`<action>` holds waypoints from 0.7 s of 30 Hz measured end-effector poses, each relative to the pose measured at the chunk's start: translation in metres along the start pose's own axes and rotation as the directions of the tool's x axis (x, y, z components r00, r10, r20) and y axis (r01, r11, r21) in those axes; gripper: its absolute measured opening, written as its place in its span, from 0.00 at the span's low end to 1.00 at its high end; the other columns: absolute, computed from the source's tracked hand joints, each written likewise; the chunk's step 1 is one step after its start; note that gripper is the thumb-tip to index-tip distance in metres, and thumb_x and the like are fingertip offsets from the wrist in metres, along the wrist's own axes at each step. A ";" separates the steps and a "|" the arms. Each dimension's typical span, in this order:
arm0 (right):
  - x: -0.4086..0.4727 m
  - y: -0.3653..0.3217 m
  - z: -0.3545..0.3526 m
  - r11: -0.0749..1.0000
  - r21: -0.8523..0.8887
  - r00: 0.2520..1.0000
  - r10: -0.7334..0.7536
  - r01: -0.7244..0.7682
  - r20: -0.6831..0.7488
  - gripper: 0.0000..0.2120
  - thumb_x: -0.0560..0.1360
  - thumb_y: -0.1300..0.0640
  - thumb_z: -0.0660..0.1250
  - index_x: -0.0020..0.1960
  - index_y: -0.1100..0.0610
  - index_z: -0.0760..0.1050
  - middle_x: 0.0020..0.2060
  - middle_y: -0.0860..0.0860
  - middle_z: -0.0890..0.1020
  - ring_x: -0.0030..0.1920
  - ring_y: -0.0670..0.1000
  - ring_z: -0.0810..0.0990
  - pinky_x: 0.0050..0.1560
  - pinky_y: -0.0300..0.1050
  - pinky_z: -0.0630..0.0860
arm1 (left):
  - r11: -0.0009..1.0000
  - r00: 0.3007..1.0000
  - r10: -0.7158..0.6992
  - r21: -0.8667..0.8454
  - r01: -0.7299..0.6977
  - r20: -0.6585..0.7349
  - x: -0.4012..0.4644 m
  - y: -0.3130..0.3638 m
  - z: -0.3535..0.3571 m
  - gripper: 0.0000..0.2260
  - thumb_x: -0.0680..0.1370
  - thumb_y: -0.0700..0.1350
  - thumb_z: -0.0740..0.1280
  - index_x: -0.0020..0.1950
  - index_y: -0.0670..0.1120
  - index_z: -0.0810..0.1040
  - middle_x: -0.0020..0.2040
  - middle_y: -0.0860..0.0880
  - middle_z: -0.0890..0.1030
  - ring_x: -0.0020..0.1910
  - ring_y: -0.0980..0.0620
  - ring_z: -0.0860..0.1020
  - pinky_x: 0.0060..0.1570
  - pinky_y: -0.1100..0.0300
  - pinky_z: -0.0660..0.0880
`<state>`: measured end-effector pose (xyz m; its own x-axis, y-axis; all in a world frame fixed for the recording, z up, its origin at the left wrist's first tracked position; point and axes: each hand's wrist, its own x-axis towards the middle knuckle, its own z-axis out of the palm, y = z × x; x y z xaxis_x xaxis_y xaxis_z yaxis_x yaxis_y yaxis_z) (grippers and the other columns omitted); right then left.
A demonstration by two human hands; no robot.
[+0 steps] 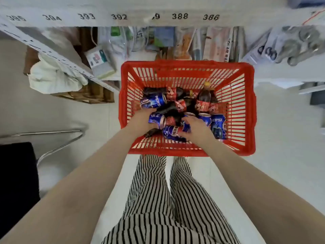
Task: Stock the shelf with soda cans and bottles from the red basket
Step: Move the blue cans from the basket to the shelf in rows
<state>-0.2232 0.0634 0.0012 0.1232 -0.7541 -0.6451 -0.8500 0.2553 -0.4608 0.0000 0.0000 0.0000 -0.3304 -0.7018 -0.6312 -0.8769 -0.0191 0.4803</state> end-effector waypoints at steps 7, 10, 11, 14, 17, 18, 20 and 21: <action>0.024 0.016 0.034 0.992 -0.012 0.992 0.125 -0.125 0.016 0.35 0.68 0.44 0.74 0.70 0.54 0.68 0.64 0.56 0.73 0.65 0.58 0.71 0.61 0.54 0.73 | 0.994 0.999 0.009 0.110 -0.013 0.034 0.040 -0.033 0.034 0.29 0.70 0.48 0.74 0.69 0.44 0.71 0.65 0.41 0.74 0.63 0.41 0.73 0.62 0.50 0.70; 0.028 0.018 0.039 0.989 -0.056 0.990 0.140 -0.139 0.018 0.37 0.66 0.45 0.76 0.69 0.54 0.68 0.62 0.56 0.73 0.63 0.58 0.72 0.60 0.53 0.73 | 0.973 0.999 0.031 0.228 -0.028 -0.008 0.046 -0.038 0.045 0.35 0.67 0.49 0.76 0.71 0.46 0.68 0.67 0.42 0.70 0.64 0.40 0.69 0.64 0.49 0.67; 0.029 0.018 0.041 0.988 -0.064 0.990 0.143 -0.142 0.017 0.37 0.65 0.45 0.77 0.69 0.55 0.68 0.61 0.55 0.72 0.62 0.58 0.72 0.59 0.53 0.73 | 0.963 0.999 0.045 0.266 -0.038 -0.019 0.048 -0.040 0.049 0.37 0.67 0.49 0.77 0.72 0.46 0.66 0.67 0.42 0.70 0.65 0.39 0.69 0.64 0.49 0.66; 0.033 0.020 0.045 0.987 -0.067 0.988 0.150 -0.149 0.021 0.37 0.63 0.47 0.78 0.67 0.56 0.70 0.60 0.55 0.72 0.60 0.58 0.73 0.61 0.53 0.73 | 0.938 0.996 0.067 0.345 -0.043 -0.059 0.053 -0.043 0.057 0.36 0.67 0.48 0.76 0.72 0.46 0.66 0.66 0.41 0.69 0.65 0.39 0.67 0.64 0.48 0.66; 0.040 0.018 0.043 0.985 -0.096 0.986 0.152 -0.146 0.061 0.39 0.61 0.48 0.80 0.67 0.58 0.70 0.61 0.57 0.71 0.59 0.59 0.74 0.64 0.53 0.72 | 0.915 0.993 0.085 0.401 -0.044 -0.083 0.057 -0.042 0.057 0.33 0.68 0.47 0.76 0.70 0.44 0.67 0.65 0.41 0.71 0.65 0.40 0.68 0.63 0.48 0.67; 0.042 0.018 0.042 0.983 -0.116 0.986 0.150 -0.141 0.073 0.38 0.61 0.48 0.80 0.66 0.58 0.71 0.60 0.57 0.71 0.58 0.59 0.74 0.64 0.53 0.72 | 0.910 0.993 0.092 0.412 -0.053 -0.076 0.058 -0.040 0.056 0.33 0.68 0.47 0.76 0.70 0.44 0.68 0.65 0.41 0.71 0.64 0.40 0.68 0.62 0.48 0.69; 0.044 0.016 0.036 0.980 -0.153 0.986 0.139 -0.123 0.094 0.35 0.61 0.47 0.80 0.62 0.59 0.73 0.58 0.58 0.73 0.56 0.59 0.74 0.61 0.52 0.73 | 0.914 0.993 0.092 0.401 -0.057 -0.068 0.058 -0.037 0.051 0.32 0.68 0.48 0.76 0.68 0.44 0.68 0.64 0.42 0.73 0.63 0.41 0.70 0.58 0.48 0.71; 0.044 0.016 0.031 0.980 -0.164 0.986 0.132 -0.115 0.100 0.34 0.61 0.46 0.79 0.61 0.59 0.74 0.57 0.58 0.75 0.56 0.58 0.75 0.60 0.52 0.73 | 0.929 0.994 0.081 0.367 -0.049 -0.070 0.057 -0.036 0.048 0.32 0.68 0.49 0.76 0.68 0.44 0.68 0.63 0.42 0.74 0.62 0.41 0.72 0.56 0.48 0.72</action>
<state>-0.2154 0.0530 -0.0534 0.0601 -0.6497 -0.7578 -0.9309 0.2376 -0.2776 -0.0044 -0.0050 -0.0824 -0.3748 -0.7493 -0.5461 -0.9264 0.2786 0.2535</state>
